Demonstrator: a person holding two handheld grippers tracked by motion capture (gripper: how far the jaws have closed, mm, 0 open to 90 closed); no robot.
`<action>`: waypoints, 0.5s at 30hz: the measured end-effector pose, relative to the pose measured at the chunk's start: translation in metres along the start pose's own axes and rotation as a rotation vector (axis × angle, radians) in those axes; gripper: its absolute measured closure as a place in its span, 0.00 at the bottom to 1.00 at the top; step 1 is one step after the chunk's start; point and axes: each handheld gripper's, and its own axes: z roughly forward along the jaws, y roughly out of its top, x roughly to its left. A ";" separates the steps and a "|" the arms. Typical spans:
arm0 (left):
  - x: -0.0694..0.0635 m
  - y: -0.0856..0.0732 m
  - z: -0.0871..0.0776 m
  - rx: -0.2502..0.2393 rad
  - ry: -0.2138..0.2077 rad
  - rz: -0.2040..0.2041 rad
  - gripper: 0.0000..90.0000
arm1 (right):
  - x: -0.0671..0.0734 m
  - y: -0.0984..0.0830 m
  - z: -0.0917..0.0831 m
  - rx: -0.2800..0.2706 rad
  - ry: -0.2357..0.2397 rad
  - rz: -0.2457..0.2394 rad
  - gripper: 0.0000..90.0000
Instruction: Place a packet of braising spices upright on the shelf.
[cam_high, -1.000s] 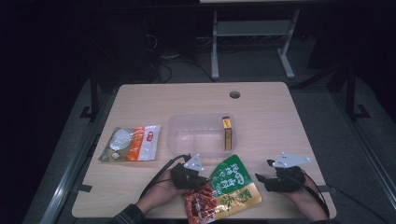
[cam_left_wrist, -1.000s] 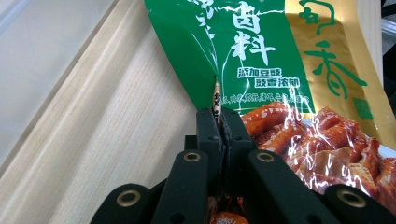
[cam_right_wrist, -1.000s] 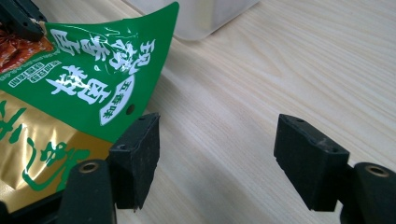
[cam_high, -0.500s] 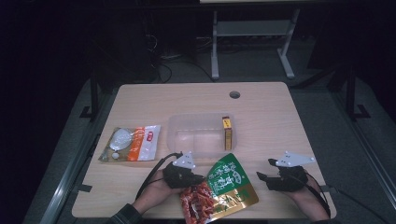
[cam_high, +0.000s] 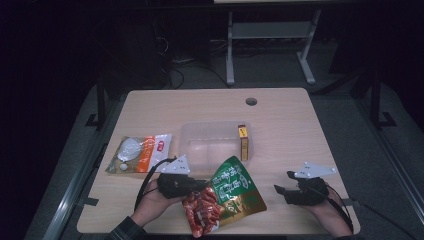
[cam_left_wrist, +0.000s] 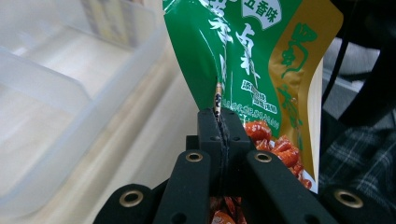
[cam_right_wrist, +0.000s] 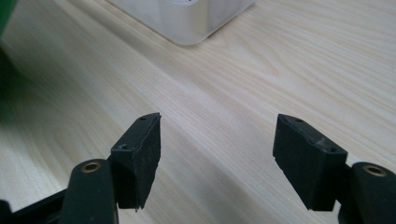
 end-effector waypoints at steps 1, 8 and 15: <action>0.001 0.001 -0.003 -0.010 0.002 -0.004 1.00 | 0.000 0.000 0.000 0.002 0.005 0.003 0.35; 0.009 0.003 -0.023 -0.068 0.046 -0.009 1.00 | 0.007 0.003 0.004 0.028 0.044 -0.006 0.32; 0.014 0.003 -0.036 -0.105 0.075 -0.033 1.00 | 0.020 0.008 0.008 0.027 0.122 -0.027 0.28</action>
